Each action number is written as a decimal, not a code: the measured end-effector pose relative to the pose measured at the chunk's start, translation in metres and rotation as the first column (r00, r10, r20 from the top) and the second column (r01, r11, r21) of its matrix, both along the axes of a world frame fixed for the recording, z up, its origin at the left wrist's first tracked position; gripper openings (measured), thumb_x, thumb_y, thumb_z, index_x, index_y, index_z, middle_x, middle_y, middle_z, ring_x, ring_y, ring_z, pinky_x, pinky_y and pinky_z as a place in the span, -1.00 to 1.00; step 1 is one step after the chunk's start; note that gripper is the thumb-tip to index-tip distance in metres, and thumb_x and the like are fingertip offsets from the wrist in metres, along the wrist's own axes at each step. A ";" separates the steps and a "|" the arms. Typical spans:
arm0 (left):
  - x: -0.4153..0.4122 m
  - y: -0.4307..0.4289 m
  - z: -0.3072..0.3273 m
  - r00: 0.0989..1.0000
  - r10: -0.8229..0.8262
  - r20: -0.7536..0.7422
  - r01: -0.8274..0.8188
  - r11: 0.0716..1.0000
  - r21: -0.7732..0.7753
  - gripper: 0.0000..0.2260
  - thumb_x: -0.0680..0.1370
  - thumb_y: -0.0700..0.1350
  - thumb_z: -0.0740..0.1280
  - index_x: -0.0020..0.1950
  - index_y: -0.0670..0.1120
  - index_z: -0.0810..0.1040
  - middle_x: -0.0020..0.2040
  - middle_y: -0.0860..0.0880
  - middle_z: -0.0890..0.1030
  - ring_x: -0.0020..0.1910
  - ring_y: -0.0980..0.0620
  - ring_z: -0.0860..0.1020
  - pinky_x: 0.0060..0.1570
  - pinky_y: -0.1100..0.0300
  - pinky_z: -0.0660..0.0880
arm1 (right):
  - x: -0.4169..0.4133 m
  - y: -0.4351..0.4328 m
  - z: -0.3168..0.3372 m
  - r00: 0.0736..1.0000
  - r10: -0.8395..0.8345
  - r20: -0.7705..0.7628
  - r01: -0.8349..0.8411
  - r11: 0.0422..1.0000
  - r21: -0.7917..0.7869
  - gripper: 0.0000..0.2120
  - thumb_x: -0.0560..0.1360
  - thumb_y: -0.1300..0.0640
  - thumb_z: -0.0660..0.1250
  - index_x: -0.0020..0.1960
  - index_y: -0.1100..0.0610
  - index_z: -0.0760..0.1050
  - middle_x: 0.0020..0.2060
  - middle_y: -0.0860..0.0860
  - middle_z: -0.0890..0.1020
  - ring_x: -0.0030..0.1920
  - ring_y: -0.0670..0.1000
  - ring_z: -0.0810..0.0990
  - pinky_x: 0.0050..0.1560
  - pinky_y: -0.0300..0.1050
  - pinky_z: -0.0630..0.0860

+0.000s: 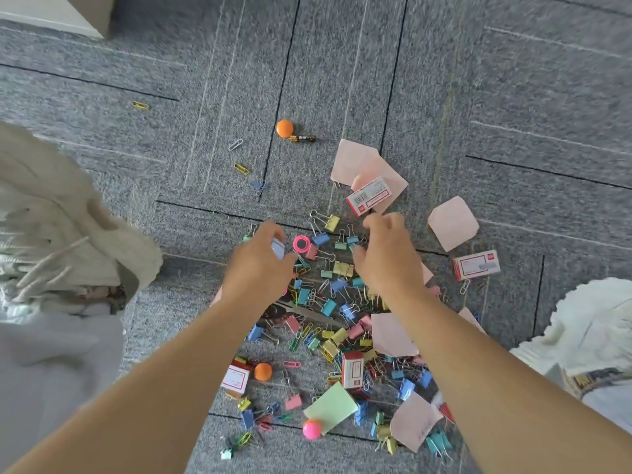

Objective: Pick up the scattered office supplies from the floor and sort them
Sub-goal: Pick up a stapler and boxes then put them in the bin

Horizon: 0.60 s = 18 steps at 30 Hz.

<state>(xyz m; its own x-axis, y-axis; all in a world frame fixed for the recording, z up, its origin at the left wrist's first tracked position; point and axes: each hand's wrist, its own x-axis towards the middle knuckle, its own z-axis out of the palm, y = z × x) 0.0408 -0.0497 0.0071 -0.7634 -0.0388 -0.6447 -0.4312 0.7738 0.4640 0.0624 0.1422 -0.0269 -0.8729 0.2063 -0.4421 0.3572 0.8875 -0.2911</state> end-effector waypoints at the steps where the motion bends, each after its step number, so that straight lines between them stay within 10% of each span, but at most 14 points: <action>1: -0.001 0.001 0.002 1.000 -0.012 -0.017 0.012 1.000 -0.023 -0.84 0.58 0.03 0.37 0.05 0.10 0.41 -0.23 0.03 0.56 -0.43 0.08 0.53 -0.51 0.23 0.41 | -0.005 0.005 0.000 0.998 0.023 -0.059 -0.020 0.998 0.052 -0.56 0.51 0.13 0.39 0.34 0.06 0.35 0.28 0.10 0.35 0.18 0.16 0.45 0.02 0.05 0.55; 5: 0.002 -0.013 0.004 0.998 -0.054 -0.024 0.047 0.970 -0.241 -0.71 0.50 0.11 0.45 0.00 0.02 0.39 -0.21 0.10 0.50 -0.25 0.03 0.52 -0.27 0.11 0.50 | -0.039 0.015 -0.007 0.977 0.207 -0.042 -0.192 0.955 0.227 -0.35 0.47 0.25 0.37 0.48 -0.07 0.24 0.48 0.10 0.23 0.35 0.27 0.27 0.22 0.16 0.40; 11: 0.023 -0.042 0.009 0.979 -0.067 0.191 0.138 0.911 -0.389 -0.42 0.35 0.10 0.59 0.20 -0.12 0.43 0.09 -0.06 0.52 0.00 -0.08 0.48 -0.13 0.07 0.39 | -0.046 0.018 -0.007 0.935 0.342 -0.096 -0.302 0.907 0.295 -0.53 0.44 0.22 0.40 0.33 0.09 0.43 0.24 0.12 0.50 0.24 0.26 0.38 0.12 0.17 0.39; 18: 0.043 -0.047 -0.008 0.970 -0.046 0.241 0.132 0.926 -0.353 -0.45 0.36 0.00 0.61 0.19 -0.13 0.43 0.09 -0.14 0.58 -0.03 -0.13 0.53 -0.11 0.06 0.48 | -0.002 0.035 0.022 0.977 0.079 -0.198 -0.090 0.995 -0.046 -0.69 0.45 0.08 0.42 0.09 0.17 0.41 -0.05 0.11 0.54 -0.08 0.14 0.51 -0.16 0.01 0.44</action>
<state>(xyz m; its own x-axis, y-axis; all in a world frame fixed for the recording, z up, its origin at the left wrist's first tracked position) 0.0837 -0.0963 -0.0011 -0.6120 -0.2422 -0.7529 -0.4122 0.9101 0.0422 0.0600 0.1773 -0.0046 -0.9569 0.1085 -0.2693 0.2128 0.8931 -0.3963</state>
